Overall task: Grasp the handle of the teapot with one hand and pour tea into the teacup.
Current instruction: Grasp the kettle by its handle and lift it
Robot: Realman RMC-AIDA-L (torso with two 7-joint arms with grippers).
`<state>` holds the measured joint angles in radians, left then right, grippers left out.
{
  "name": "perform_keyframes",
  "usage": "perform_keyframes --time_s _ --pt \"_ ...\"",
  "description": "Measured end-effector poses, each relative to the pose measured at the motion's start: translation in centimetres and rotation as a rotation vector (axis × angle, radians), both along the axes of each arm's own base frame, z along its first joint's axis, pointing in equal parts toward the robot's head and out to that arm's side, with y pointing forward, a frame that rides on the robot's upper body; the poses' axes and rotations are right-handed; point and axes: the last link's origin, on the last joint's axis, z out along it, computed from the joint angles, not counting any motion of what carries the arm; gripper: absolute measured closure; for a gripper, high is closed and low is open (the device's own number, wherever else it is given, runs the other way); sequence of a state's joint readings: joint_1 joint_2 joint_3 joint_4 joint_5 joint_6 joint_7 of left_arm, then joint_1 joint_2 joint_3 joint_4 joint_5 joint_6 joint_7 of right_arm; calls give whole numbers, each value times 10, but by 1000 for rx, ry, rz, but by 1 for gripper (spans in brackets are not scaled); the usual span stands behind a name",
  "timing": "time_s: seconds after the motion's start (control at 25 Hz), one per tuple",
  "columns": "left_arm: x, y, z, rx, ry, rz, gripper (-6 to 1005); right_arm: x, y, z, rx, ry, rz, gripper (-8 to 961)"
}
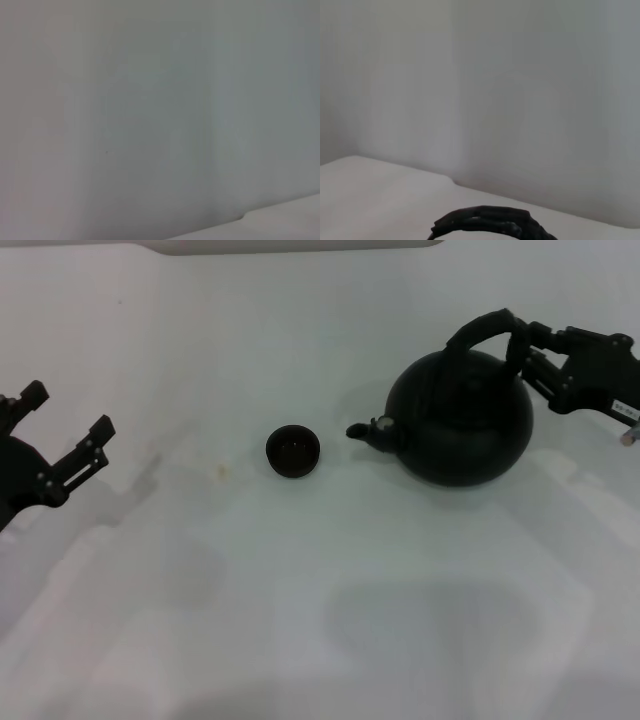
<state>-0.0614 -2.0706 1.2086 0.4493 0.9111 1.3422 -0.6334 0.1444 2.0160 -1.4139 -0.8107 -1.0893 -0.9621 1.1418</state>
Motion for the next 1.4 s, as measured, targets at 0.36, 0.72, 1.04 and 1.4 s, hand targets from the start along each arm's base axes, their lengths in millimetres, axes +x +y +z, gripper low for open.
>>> perform_keyframes --time_s 0.36,0.72,1.04,1.4 --pt "-2 -1 1 6 11 1 125 -4 3 -7 -15 -6 11 587" --pt "-2 -1 1 7 11 0 123 -3 10 -8 8 18 -3 558" --pt "-1 -3 1 14 15 -5 123 2 9 -7 23 31 -27 567" --pt "0 -4 0 14 17 -12 123 8 10 -8 22 38 -40 806"
